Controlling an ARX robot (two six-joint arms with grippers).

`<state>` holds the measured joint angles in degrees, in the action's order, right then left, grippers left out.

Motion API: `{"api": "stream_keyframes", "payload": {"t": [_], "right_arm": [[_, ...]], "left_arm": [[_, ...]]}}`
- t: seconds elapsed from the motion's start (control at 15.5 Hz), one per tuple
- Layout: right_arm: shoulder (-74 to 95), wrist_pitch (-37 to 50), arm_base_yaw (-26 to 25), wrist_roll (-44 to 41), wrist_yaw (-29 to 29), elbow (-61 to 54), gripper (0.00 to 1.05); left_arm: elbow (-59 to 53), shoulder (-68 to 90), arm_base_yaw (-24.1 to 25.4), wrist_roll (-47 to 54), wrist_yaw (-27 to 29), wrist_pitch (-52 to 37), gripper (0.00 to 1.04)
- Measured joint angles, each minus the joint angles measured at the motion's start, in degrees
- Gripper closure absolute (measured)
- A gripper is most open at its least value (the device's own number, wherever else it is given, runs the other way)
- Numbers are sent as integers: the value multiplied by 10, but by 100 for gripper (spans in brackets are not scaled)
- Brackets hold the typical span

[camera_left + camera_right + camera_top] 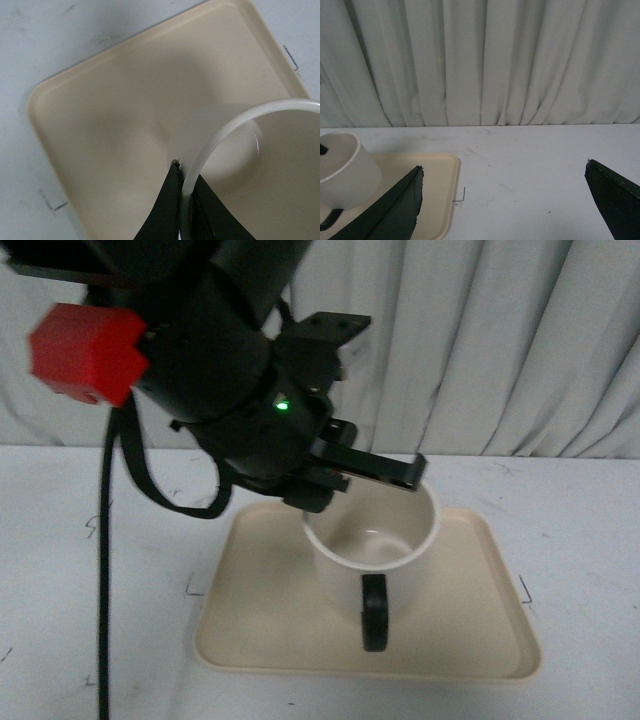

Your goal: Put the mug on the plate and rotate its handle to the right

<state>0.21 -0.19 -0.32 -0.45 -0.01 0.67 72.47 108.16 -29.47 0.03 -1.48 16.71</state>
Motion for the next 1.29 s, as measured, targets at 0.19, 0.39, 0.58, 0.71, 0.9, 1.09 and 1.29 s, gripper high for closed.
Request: {"api": "stream_keyframes", "payload": {"t": [0.19, 0.39, 0.58, 0.71, 0.9, 1.09, 1.29], "right_arm": [[0, 0, 0, 0, 0, 0, 6], [0, 0, 0, 0, 0, 0, 6], [0, 0, 0, 0, 0, 0, 6], [0, 0, 0, 0, 0, 0, 6], [0, 0, 0, 0, 0, 0, 6], [0, 0, 0, 0, 0, 0, 6], [0, 0, 0, 0, 2, 0, 6]], "left_arm": [[115, 128, -31, -1, 19, 43, 102], [140, 161, -19, -3, 31, 55, 102], [136, 161, -13, -5, 32, 55, 77], [116, 139, -3, -4, 23, 44, 57], [29, -12, 51, 4, -52, -25, 25], [-59, -180, 71, 4, -12, -240, 13], [-306, -214, 92, 3, 187, -534, 43]]}}
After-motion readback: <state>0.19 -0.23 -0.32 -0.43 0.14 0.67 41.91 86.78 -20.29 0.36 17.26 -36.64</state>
